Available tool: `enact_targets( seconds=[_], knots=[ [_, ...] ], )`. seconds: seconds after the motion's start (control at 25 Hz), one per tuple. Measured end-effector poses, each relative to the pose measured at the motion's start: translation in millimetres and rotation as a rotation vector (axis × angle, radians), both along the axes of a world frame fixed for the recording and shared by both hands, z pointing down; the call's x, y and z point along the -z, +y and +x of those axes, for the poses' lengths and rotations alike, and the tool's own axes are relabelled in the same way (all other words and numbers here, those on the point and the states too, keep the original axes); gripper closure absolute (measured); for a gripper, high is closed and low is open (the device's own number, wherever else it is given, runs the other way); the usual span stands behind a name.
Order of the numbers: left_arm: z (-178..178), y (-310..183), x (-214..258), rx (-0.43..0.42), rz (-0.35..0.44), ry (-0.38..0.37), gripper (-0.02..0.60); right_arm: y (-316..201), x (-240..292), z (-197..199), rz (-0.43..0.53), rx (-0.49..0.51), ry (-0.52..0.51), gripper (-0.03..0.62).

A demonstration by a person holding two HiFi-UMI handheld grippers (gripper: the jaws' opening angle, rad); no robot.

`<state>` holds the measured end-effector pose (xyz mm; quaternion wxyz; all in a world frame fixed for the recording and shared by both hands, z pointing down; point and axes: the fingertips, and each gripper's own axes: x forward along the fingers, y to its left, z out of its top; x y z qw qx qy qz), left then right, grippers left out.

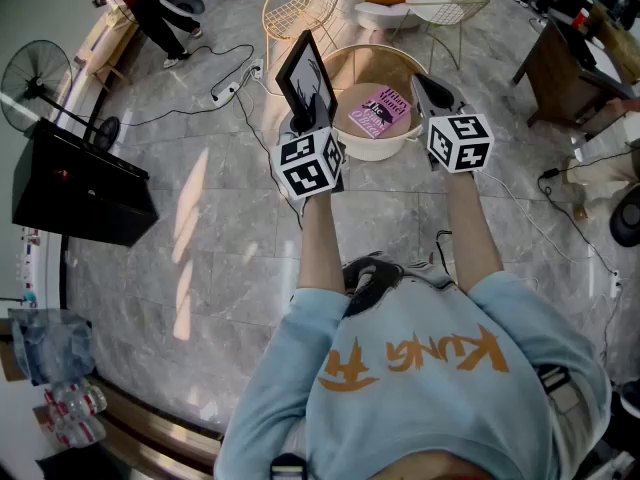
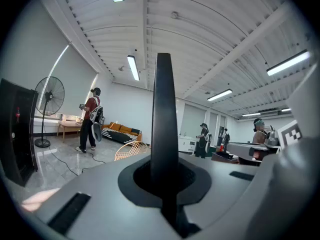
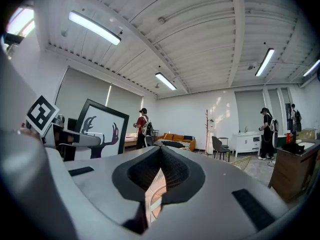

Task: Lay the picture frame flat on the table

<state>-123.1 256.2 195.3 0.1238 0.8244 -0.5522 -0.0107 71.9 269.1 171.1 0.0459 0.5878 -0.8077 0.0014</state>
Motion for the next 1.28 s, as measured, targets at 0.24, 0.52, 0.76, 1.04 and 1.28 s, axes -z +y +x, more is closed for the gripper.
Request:
enact_targets(
  seconds=[0.24, 0.52, 0.76, 1.04, 1.28],
  knots=[
    [-6, 0, -10, -0.003, -0.014, 0.012, 0.555, 3, -3, -9, 0.014, -0.011, 0.056, 0.597],
    [-7, -5, -23, -0.003, -0.04, 0.037, 0.555, -1, -7, -10, 0.003, -0.008, 0.069, 0.597],
    [-16, -9, -33, 0.011, -0.062, 0.052, 0.555, -2, -2, -17, 0.007, -0.004, 0.074, 0.597],
    [-21, -14, -27, 0.023, -0.046, 0.077, 0.555, -4, 6, -21, 0.034, 0.024, 0.072, 0.597],
    [-18, -23, -27, 0.028, -0.039, 0.091, 0.555, -11, 10, -18, 0.044, 0.034, 0.096, 0.597]
  ],
)
